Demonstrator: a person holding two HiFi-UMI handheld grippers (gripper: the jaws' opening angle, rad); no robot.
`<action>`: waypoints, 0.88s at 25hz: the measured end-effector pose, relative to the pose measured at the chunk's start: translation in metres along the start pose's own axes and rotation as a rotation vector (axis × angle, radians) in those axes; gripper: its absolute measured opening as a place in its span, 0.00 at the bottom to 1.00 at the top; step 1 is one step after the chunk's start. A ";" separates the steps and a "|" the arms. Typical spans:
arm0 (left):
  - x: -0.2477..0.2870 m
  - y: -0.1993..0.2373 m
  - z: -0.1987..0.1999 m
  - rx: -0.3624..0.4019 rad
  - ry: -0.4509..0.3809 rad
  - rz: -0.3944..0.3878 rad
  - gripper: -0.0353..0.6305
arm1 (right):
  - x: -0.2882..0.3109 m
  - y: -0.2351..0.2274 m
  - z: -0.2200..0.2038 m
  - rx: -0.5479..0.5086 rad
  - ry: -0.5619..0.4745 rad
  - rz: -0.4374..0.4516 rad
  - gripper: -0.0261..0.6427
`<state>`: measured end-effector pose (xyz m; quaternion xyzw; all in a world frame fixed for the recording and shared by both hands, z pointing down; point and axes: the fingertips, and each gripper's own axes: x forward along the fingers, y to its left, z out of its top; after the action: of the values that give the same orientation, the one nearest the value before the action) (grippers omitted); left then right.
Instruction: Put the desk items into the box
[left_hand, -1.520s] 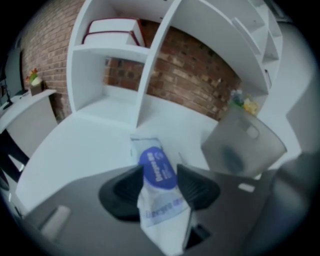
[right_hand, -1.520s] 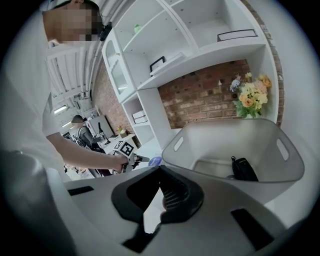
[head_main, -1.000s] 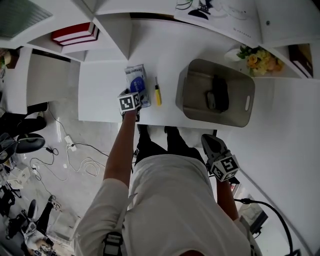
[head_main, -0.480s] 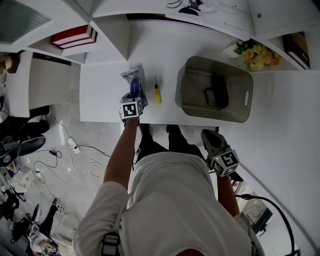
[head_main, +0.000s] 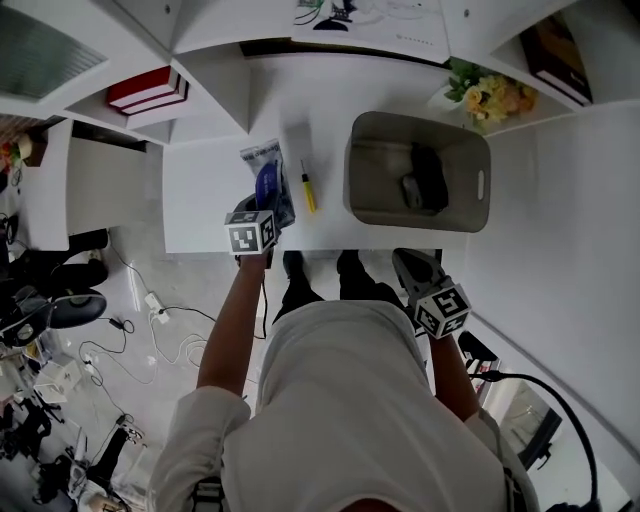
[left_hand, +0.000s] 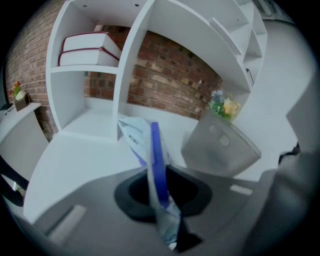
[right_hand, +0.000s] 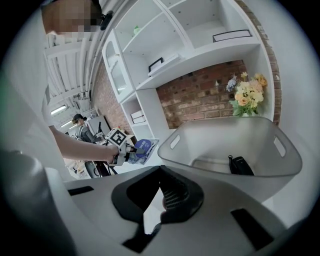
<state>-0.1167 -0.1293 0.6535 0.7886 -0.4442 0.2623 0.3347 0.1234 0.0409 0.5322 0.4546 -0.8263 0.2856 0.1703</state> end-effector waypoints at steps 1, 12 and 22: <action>-0.005 -0.006 0.005 0.009 -0.006 -0.010 0.13 | 0.000 0.000 0.000 -0.001 -0.007 0.003 0.04; -0.040 -0.101 0.072 0.202 -0.097 -0.137 0.13 | -0.009 -0.011 -0.001 0.009 -0.057 0.015 0.04; -0.040 -0.181 0.115 0.334 -0.131 -0.244 0.13 | -0.016 -0.032 0.001 0.051 -0.104 0.003 0.04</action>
<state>0.0368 -0.1266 0.4977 0.8965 -0.3164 0.2379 0.1989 0.1589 0.0373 0.5332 0.4719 -0.8270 0.2829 0.1153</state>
